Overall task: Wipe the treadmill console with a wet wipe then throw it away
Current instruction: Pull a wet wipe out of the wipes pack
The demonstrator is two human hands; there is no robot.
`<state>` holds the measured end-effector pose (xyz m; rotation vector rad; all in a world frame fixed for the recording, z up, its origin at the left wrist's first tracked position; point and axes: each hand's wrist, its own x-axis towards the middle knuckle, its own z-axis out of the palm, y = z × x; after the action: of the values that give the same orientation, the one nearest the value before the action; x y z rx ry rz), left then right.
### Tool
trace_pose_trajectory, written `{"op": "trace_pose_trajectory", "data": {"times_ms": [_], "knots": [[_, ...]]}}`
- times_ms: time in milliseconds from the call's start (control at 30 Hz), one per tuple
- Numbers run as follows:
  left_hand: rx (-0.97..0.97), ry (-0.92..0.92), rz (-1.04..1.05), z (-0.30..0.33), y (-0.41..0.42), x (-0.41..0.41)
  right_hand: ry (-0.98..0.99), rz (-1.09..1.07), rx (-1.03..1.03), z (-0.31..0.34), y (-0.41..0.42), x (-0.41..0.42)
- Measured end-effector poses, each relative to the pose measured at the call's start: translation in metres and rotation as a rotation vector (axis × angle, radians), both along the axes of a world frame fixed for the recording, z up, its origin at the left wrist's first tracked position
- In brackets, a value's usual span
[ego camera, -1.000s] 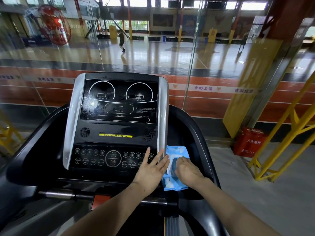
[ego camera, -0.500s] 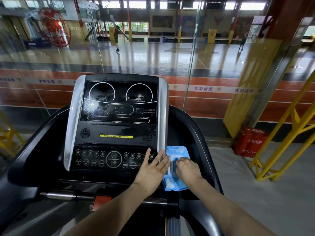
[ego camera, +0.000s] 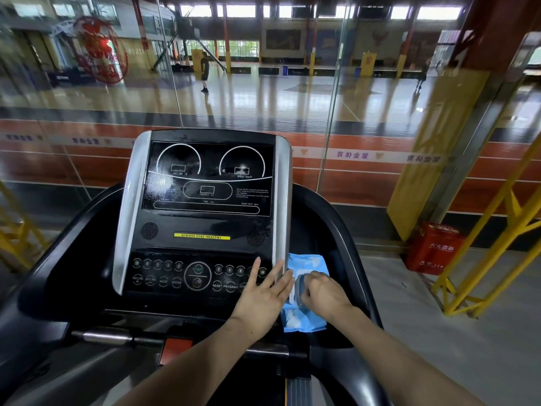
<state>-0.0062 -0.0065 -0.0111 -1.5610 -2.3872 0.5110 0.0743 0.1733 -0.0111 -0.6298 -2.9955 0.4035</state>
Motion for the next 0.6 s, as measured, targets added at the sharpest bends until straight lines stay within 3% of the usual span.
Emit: {"op": "trace_pose_trajectory", "data": {"times_ms": [333,600], "knots": [[0.03,-0.016,-0.02,0.001,-0.002,-0.002,0.017,0.084,-0.262,0.002,0.019,0.011],[0.044,-0.001,-0.04,-0.005,-0.003,-0.004,0.203,-0.067,-0.448,0.009,0.03,0.017]]}}
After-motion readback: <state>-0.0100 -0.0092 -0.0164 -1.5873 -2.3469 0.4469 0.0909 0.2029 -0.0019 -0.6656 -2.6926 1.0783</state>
